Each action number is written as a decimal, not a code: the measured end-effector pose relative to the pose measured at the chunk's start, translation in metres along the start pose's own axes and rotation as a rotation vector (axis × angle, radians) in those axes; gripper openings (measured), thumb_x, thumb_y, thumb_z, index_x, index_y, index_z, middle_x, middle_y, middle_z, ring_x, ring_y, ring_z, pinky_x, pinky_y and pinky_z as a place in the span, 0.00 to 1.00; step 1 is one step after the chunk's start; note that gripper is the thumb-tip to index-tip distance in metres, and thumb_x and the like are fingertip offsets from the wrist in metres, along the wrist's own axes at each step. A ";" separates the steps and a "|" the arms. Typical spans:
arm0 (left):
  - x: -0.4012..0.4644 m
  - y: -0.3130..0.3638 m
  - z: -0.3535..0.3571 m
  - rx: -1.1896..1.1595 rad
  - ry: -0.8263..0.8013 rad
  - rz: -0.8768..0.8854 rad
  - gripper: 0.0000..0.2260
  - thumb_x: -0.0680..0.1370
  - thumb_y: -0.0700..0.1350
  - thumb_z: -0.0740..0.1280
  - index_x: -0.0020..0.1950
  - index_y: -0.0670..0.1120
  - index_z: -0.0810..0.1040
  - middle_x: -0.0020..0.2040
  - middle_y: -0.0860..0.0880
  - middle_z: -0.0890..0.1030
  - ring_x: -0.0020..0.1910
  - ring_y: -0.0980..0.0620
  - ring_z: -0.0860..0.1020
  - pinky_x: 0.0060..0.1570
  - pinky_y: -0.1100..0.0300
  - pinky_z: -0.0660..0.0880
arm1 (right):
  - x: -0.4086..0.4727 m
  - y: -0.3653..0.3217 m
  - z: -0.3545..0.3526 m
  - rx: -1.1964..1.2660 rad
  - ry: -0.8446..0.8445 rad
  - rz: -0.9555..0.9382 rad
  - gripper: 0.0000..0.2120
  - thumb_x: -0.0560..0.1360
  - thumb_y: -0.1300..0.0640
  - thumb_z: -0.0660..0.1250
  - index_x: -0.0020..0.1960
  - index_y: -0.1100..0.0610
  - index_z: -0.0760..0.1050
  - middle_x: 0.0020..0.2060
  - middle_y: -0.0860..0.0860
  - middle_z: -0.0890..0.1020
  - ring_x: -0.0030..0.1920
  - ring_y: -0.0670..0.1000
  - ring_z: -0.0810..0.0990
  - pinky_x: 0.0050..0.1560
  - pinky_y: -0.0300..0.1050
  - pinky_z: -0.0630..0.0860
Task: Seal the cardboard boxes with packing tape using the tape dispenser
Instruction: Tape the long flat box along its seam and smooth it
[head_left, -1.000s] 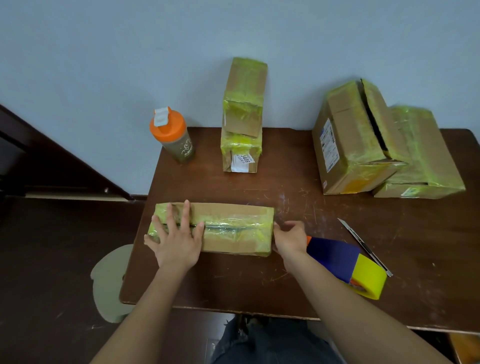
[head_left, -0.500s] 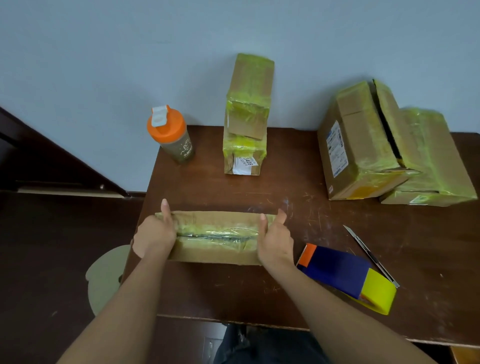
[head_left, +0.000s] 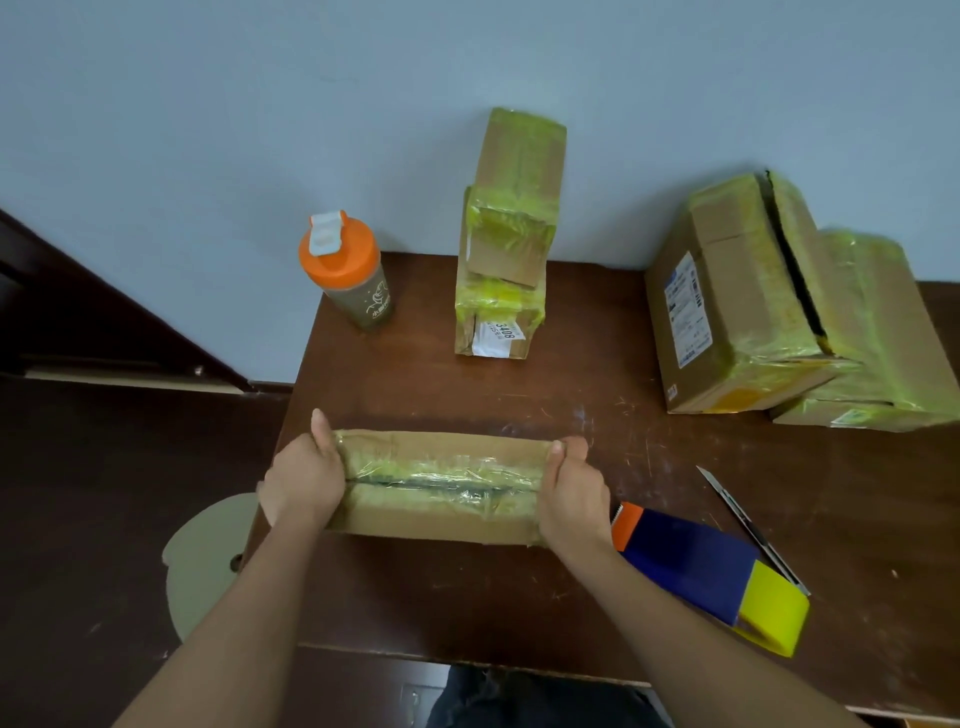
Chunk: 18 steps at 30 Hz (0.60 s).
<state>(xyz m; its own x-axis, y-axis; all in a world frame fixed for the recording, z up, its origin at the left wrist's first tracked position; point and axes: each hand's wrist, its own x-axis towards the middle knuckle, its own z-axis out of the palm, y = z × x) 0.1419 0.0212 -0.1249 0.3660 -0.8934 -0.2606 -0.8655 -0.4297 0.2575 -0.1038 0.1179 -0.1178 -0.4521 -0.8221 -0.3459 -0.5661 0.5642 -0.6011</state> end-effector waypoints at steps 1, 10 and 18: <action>0.002 -0.001 -0.002 -0.045 -0.032 0.018 0.33 0.81 0.62 0.40 0.58 0.42 0.76 0.55 0.40 0.79 0.57 0.36 0.75 0.62 0.42 0.68 | 0.003 0.000 -0.003 -0.027 -0.023 -0.012 0.17 0.84 0.48 0.44 0.63 0.56 0.65 0.40 0.52 0.77 0.43 0.57 0.79 0.43 0.52 0.76; -0.057 0.031 0.003 0.091 -0.027 -0.050 0.51 0.67 0.80 0.44 0.78 0.45 0.46 0.74 0.37 0.60 0.70 0.34 0.63 0.69 0.38 0.59 | -0.004 -0.034 0.005 -0.400 -0.167 0.016 0.45 0.71 0.22 0.45 0.77 0.44 0.30 0.76 0.58 0.30 0.77 0.66 0.39 0.71 0.70 0.56; -0.052 0.023 0.010 0.262 -0.059 0.086 0.61 0.60 0.82 0.53 0.78 0.44 0.38 0.70 0.38 0.61 0.66 0.39 0.63 0.62 0.43 0.63 | -0.005 -0.032 0.005 -0.562 -0.159 -0.095 0.39 0.73 0.26 0.50 0.75 0.47 0.53 0.71 0.53 0.58 0.72 0.61 0.57 0.49 0.48 0.78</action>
<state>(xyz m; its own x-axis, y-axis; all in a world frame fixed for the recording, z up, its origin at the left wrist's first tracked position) 0.0995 0.0594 -0.1144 0.2731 -0.9126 -0.3041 -0.9543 -0.2969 0.0339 -0.0798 0.1033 -0.1007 -0.2969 -0.8479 -0.4391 -0.8973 0.4051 -0.1756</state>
